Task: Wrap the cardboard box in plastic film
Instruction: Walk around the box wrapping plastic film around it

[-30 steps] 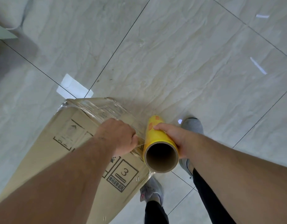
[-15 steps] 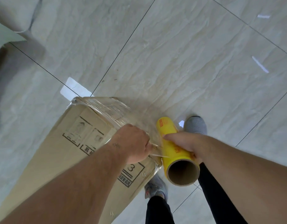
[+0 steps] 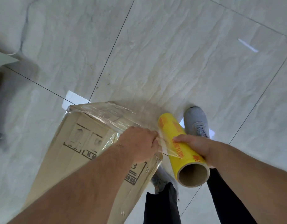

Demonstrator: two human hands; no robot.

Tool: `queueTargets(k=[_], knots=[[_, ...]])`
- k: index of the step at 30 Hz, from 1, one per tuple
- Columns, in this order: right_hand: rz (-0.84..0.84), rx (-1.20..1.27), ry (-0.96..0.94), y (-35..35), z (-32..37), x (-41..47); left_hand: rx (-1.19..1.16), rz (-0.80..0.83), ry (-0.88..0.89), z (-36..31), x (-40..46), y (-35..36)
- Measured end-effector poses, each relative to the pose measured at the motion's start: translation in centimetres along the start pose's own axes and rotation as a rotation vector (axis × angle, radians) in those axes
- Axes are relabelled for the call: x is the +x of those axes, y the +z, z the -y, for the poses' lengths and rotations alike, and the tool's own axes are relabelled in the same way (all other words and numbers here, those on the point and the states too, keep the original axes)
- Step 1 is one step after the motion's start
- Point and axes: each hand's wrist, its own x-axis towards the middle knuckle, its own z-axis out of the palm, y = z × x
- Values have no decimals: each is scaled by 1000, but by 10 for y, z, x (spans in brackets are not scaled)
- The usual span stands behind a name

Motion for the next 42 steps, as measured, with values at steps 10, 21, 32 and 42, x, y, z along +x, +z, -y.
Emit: queueTargets(k=[10,21,32,42], knots=[[-133,165,-98,81,-61,27,168,94,56,-15,4,15],[81,751,0,84,-105,28,286,-23,140,-8,7,32],[-18,404,-44,106,-120,43,283,-104,136,-6,7,36],[117,858,55,123,-150,27,408,-110,256,-30,-4,37]])
